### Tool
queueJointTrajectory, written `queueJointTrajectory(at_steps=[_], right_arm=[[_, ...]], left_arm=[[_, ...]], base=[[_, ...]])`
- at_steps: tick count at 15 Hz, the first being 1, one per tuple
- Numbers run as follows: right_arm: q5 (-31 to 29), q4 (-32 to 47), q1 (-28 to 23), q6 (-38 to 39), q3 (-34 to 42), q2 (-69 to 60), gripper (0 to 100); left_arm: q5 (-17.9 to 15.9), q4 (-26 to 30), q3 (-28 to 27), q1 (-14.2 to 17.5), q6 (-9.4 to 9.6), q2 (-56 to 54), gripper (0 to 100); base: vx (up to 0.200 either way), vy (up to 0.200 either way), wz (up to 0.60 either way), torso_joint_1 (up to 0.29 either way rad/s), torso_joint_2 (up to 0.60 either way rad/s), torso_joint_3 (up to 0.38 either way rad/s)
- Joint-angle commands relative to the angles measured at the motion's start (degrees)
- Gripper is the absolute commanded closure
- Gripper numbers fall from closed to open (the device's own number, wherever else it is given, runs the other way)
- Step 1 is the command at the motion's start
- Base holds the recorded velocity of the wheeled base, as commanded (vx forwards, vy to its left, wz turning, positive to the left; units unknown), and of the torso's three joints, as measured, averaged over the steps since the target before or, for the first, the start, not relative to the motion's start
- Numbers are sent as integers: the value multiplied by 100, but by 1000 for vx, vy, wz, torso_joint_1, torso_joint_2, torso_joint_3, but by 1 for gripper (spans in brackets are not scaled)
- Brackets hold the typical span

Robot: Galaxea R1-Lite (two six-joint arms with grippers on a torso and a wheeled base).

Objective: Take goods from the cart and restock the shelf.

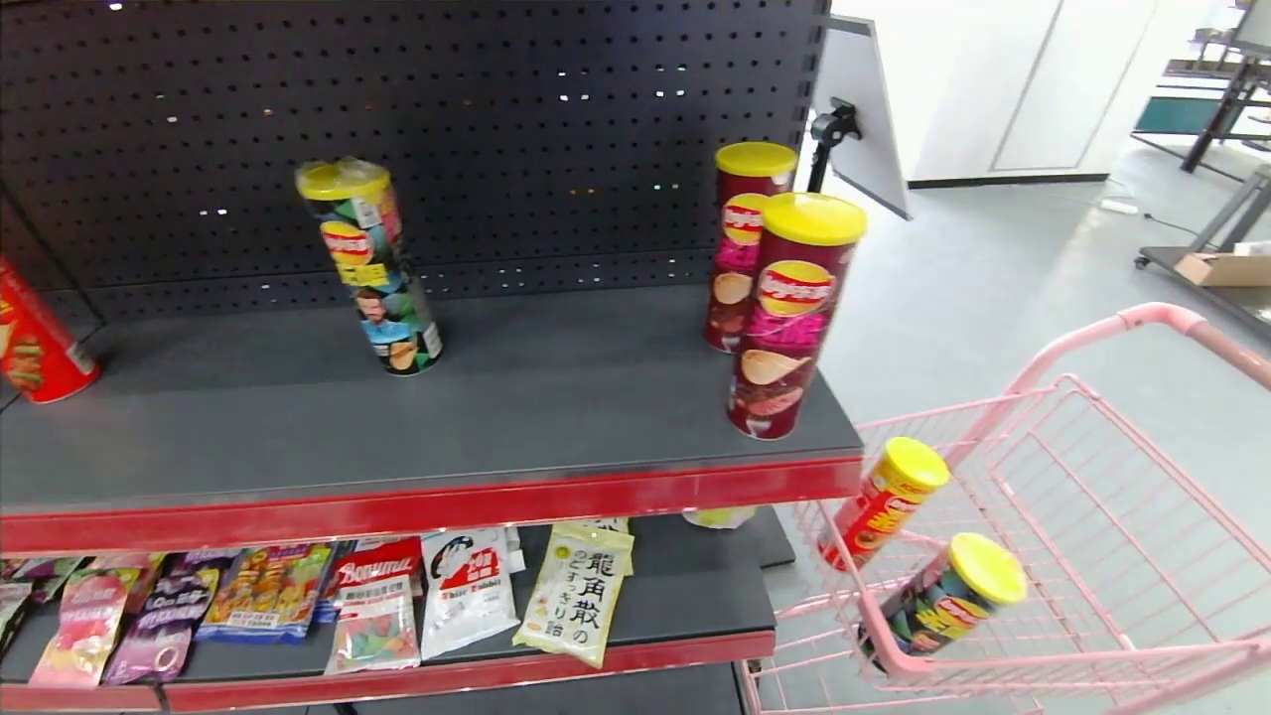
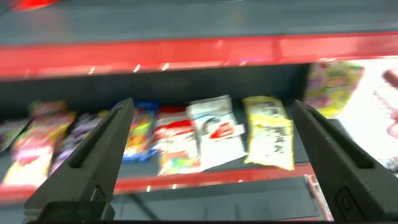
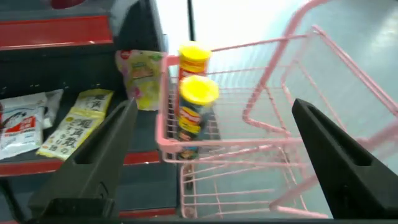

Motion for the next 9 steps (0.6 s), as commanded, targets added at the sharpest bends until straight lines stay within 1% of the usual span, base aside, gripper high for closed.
queueJointTrajectory(at_steps=[1,4,9], right_arm=[[6,-9,-19,2,0,0,0],[6,-9,-19,2,0,0,0],[15,-9,-19,11,0,0,0]], left_arm=[[1,1,2,-13,-1,5,0],[1,1,2,-13,-1,5,0],[1,1,-6,-13,-1,5,0]], base=[[0,0,-600,12,-2,7],[0,0,-600,4,2,1],[0,0,0,0,0,0]])
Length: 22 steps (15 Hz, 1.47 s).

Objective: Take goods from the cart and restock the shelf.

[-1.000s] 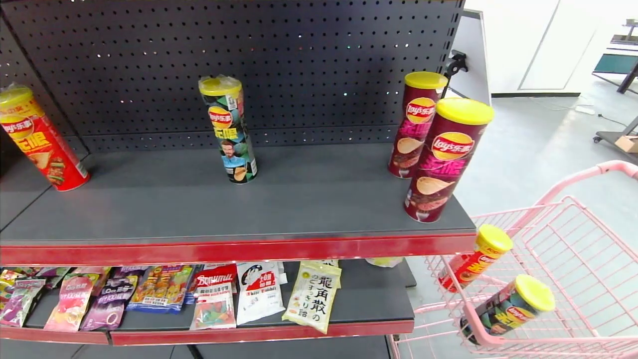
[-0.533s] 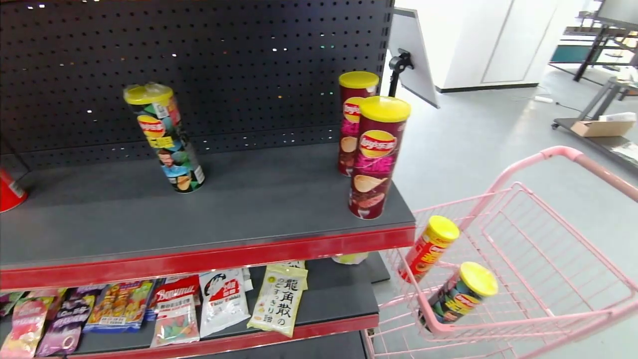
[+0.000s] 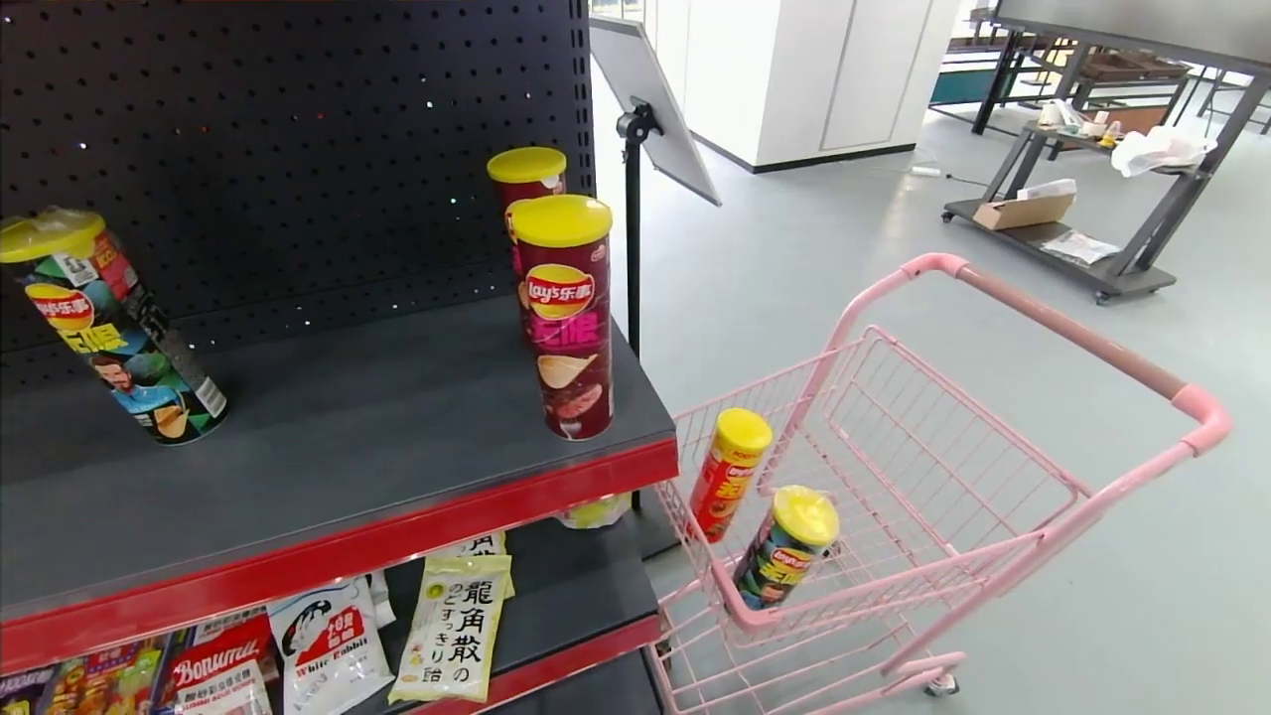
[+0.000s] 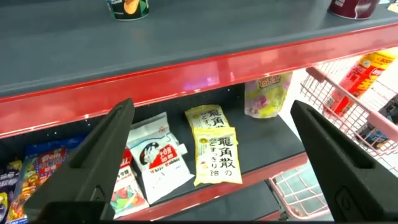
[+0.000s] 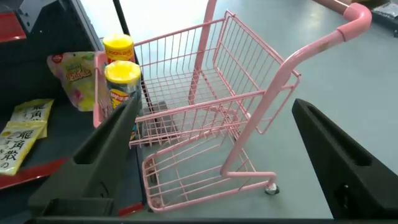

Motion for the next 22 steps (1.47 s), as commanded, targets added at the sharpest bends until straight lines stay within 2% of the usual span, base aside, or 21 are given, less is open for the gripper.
queueJointTrajectory(at_steps=[1,5,11,22], right_arm=[[1,-2,5,11,0,0,0],[-8,-2,5,28,0,0,0],[-8,-2,5,11,0,0,0],[-16,-2,5,2,0,0,0]], left_arm=[[-1,-1,2,2,-1,5,0],[-1,-1,2,2,-1,5,0],[-1,-1,-6,2,-1,5,0],[-10,-1,2,2,-1,5,0]], base=[[0,0,0,0,0,0],[0,0,0,-14,21,20],[0,0,0,-139,365,220],[0,0,0,-170,514,346]])
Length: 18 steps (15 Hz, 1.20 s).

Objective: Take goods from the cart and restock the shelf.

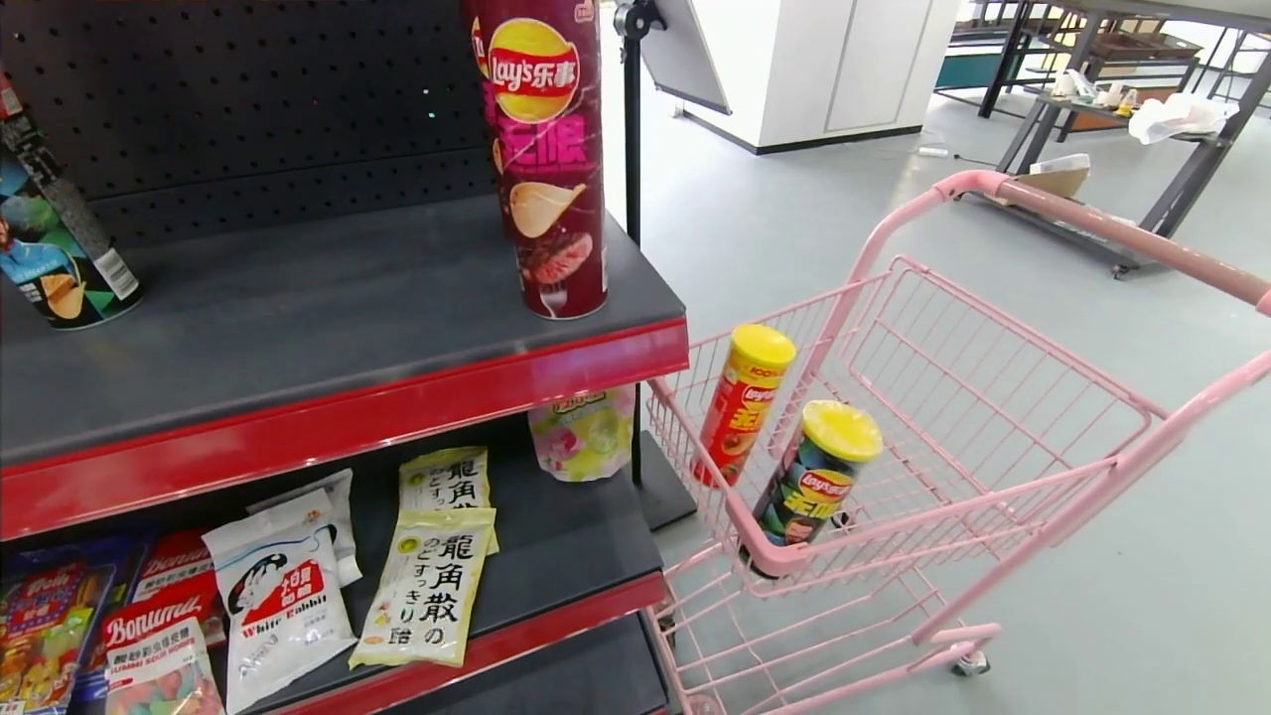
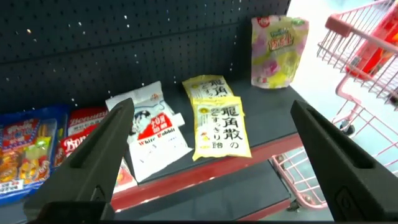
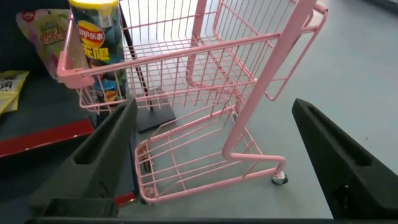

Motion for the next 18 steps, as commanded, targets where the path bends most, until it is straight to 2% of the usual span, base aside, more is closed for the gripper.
queueJointTrajectory(at_steps=[1,5,6,7,8,9,10,11,13,14,15,18], right_arm=[[8,-2,1,6,0,2,0],[35,15,19,6,-9,29,0],[96,15,71,120,-668,424,0],[105,51,247,788,-1925,1901,0],[158,24,344,1333,-2610,2630,0],[597,-2,651,885,-3199,3544,0],[887,-116,897,595,-3226,4010,0],[887,-512,906,762,-3146,4740,0],[975,-1874,1012,928,-2646,5856,0],[1125,-2867,1100,920,-2188,6682,0],[1195,-3412,1108,911,-1986,7201,0],[1309,-4353,1231,911,-1881,8238,0]], left_arm=[[-7,-2,0,0,-1,5,0],[2,-2,0,0,-1,5,0],[-7,-2,-9,0,-1,5,0],[2,-2,-9,0,-1,5,0],[2,-2,0,0,-1,5,0],[-7,-2,0,0,-1,5,0],[-7,-2,0,0,-1,5,0],[-7,-2,-9,0,-1,5,0],[-7,-2,0,0,-1,5,0],[-7,-2,0,0,-1,5,0],[-7,-2,0,0,-1,5,0],[-7,-2,0,0,-1,5,0]], base=[[0,0,0,-105,393,295],[0,0,0,-32,103,79],[0,0,0,0,0,0],[0,0,0,0,0,0],[0,0,0,0,0,0],[0,0,0,0,0,0],[0,0,0,0,0,0],[0,0,0,0,0,0],[0,0,0,0,0,0],[0,0,0,0,0,0],[0,0,0,0,0,0],[0,0,0,0,0,0]])
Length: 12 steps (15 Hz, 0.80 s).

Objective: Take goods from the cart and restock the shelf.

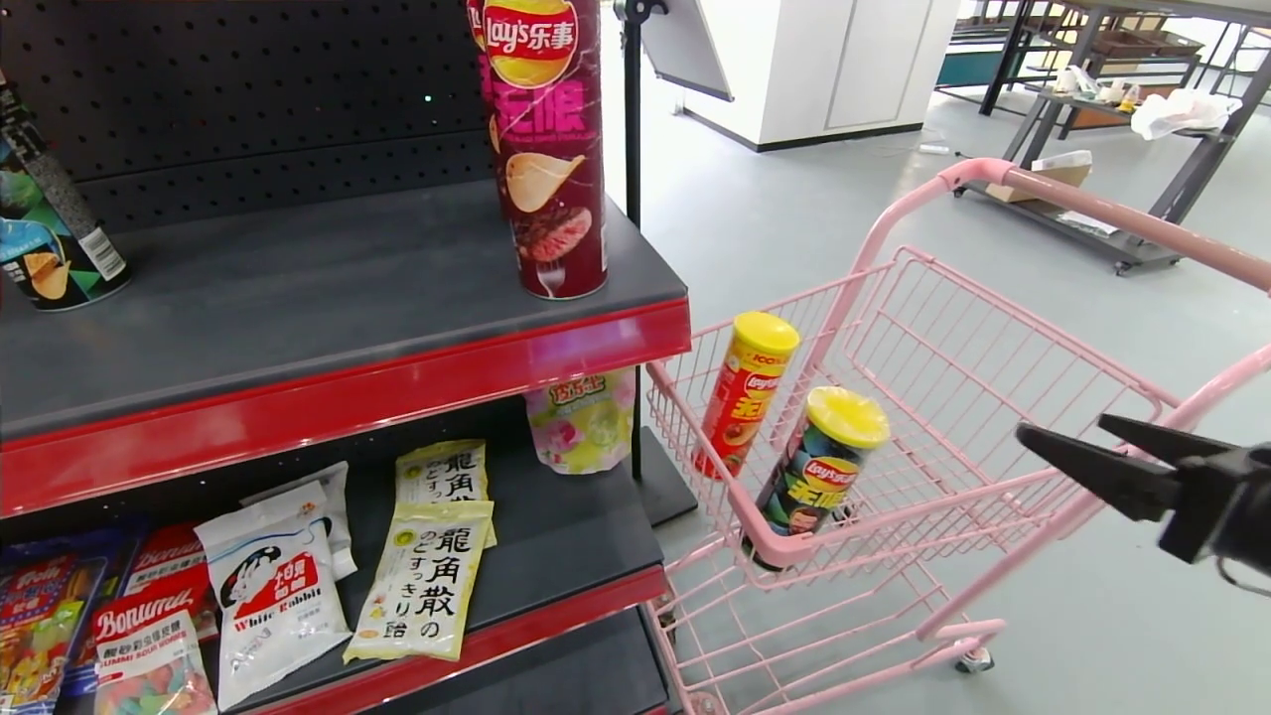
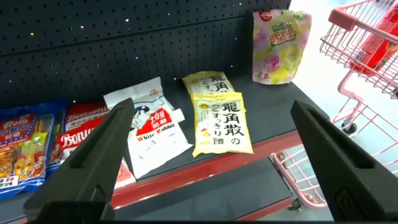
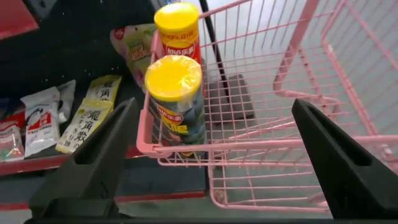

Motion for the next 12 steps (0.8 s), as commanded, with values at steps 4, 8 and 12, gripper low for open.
queueJointTrajectory(at_steps=[4,8,12], right_arm=[[222,-1442,681,39,159,2501,0],[222,-1451,743,31,-201,2976,0],[222,-1451,734,22,-614,3450,0]], left_arm=[[1,-1,-6,0,7,5,0],[1,-1,-6,0,7,5,0],[1,-1,2,0,7,5,0]], base=[[0,0,0,0,0,0],[0,0,0,0,0,0],[0,0,0,0,0,0]])
